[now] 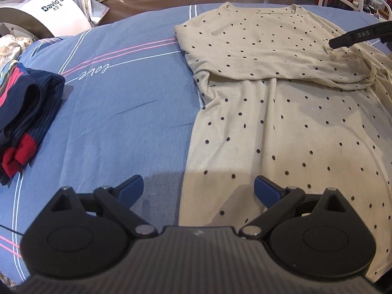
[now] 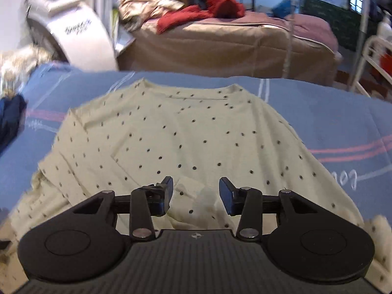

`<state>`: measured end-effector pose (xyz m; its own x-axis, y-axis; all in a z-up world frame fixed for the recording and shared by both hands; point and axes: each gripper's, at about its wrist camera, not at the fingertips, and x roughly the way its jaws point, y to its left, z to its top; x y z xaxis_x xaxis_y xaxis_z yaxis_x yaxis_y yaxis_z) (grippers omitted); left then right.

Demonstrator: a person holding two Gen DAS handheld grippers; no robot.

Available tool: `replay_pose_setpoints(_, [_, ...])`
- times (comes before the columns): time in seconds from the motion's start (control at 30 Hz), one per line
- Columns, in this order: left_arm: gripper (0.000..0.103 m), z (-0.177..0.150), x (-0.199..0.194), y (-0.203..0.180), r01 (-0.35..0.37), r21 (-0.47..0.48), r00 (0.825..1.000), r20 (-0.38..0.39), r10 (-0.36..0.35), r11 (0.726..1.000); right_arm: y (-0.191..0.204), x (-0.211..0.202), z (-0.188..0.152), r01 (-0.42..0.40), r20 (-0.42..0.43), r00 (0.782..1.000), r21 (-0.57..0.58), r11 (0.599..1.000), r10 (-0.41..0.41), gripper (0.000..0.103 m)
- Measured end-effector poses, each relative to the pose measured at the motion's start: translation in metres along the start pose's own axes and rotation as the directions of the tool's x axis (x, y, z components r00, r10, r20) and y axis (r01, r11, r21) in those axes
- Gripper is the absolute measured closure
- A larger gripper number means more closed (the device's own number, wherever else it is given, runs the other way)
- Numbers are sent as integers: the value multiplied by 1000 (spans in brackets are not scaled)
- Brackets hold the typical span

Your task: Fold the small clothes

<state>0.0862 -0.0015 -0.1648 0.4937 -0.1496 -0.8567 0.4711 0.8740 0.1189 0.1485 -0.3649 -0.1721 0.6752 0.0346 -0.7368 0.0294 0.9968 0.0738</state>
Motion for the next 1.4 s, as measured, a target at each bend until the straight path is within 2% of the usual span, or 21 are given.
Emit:
replay_pose_setpoints(0.07, [4, -1, -2, 0, -2, 11, 1000, -4, 2, 1000, 14, 23, 3, 10, -99, 995, -131, 991, -23, 32])
replay_pose_setpoints(0.13, [3, -1, -3, 0, -2, 22, 1000, -4, 2, 1000, 17, 24, 1, -27, -113, 994, -173, 985, 7, 65])
replay_pose_setpoints(0.17, [2, -2, -4, 1, -3, 23, 1000, -3, 3, 1000, 14, 20, 2, -53, -127, 991, -154, 987, 33, 95])
replay_pose_setpoints(0.27, [2, -1, -1, 3, -8, 15, 1000, -10, 8, 1000, -5, -10, 4, -9, -53, 999, -44, 999, 7, 94])
replay_pose_setpoints(0.33, [2, 0, 1, 4, -9, 10, 1000, -13, 9, 1000, -31, -36, 2, 53, 30, 998, 118, 992, -57, 94])
replay_pose_setpoints(0.4, [2, 2, 2, 3, -6, 9, 1000, -9, 6, 1000, -65, -59, -7, 109, 62, 989, 322, 940, -136, 94])
replay_pose_setpoints(0.43, [2, 3, 2, 3, -3, 8, 1000, -8, 3, 1000, -83, -67, -15, 136, 46, 984, 424, 896, -171, 94])
replay_pose_setpoints(0.47, [2, 4, 2, 3, -1, 6, 1000, -6, 1, 1000, -95, -72, -22, 164, 29, 980, 456, 875, -199, 92])
replay_pose_setpoints(0.53, [2, 5, 3, 2, 1, 6, 1000, -9, 0, 1000, -108, -78, -33, 275, -1, 952, 452, 849, -308, 60])
replay_pose_setpoints(0.57, [2, 5, 3, 2, -2, 7, 1000, -10, 2, 1000, -113, -78, -39, 312, -31, 941, 461, 830, -337, 18])
replay_pose_setpoints(0.6, [2, 5, 3, 1, -4, 10, 1000, -10, 4, 1000, -119, -75, -45, 286, -54, 953, 485, 826, -298, 0])
replay_pose_setpoints(0.67, [2, 5, 3, 1, -8, 14, 1000, -9, 8, 1000, -127, -77, -57, 172, -12, 980, 543, 822, -198, 0])
replay_pose_setpoints(0.77, [2, 8, 5, 4, -27, 3, 1000, 2, 27, 1000, -121, -81, -66, 180, 0, 977, 538, 823, -213, 0])
replay_pose_setpoints(0.83, [2, 13, 5, 5, -51, 2, 998, 32, 51, 999, -111, -81, -66, 116, 27, 988, 505, 855, -150, 14])
replay_pose_setpoints(0.9, [2, 20, 6, 5, -106, 24, 991, 88, 104, 994, -96, -83, -67, 47, 56, 995, 466, 883, -82, 21])
replay_pose_setpoints(0.97, [2, 30, 9, 4, -162, 52, 976, 156, 152, 985, -80, -79, -68, 62, 32, 996, 392, 918, -81, 23])
replay_pose_setpoints(1.07, [5, 48, 21, -2, -241, 113, 946, 250, 208, 964, -70, -69, -70, 171, 2, 984, 293, 941, -179, 22])
replay_pose_setpoints(1.2, [8, 70, 50, -9, -299, 160, 926, 287, 245, 941, -86, -61, -69, 105, 27, 992, 374, 921, -124, 9])
replay_pose_setpoints(1.3, [18, 87, 68, -12, -205, 125, 952, 257, 168, 971, -92, -51, -66, 103, 11, 993, 400, 911, -117, 9])
replay_pose_setpoints(1.37, [50, 95, 80, -17, -161, 123, 961, 244, 127, 979, -95, -46, -66, 70, 18, 996, 439, 896, -86, 11])
replay_pose_setpoints(1.4, [61, 99, 88, -20, -160, 127, 961, 245, 125, 979, -96, -44, -66, 54, 21, 997, 456, 888, -72, 18])
